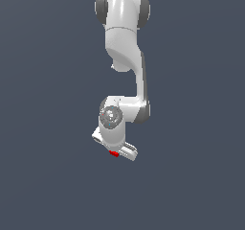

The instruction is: Pick up the red cube and move it to a goal position.

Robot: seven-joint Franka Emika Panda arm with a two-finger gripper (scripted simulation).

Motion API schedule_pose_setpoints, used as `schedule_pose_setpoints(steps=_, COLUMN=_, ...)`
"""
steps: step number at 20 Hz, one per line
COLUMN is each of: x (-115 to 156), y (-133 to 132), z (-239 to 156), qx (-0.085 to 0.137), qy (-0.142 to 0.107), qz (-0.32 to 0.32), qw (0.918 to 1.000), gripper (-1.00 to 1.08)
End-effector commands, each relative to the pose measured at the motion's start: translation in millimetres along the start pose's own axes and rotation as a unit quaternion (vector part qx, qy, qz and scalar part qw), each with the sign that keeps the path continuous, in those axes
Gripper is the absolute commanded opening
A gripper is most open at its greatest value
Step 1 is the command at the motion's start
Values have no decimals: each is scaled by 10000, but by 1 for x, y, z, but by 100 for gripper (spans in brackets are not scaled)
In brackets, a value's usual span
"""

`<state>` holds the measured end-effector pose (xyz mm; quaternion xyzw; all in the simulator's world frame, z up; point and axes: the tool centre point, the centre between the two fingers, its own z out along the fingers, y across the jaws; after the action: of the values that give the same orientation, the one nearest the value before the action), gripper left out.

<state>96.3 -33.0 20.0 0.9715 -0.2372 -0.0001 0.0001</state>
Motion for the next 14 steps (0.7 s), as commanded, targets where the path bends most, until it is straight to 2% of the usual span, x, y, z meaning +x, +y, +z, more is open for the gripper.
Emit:
schedule_pose_setpoints(steps=1, x=-1, y=0, z=0, qx=1, qy=1, qz=-1, qw=10000, gripper=-100)
schedule_pose_setpoints(steps=8, x=-12, y=0, z=-3, qx=1, qy=1, qz=-1, qw=10000, gripper=-100)
schedule_pose_setpoints(steps=14, x=-34, y=-1, z=-8, qx=1, qy=1, qz=-1, qw=10000, gripper=-100)
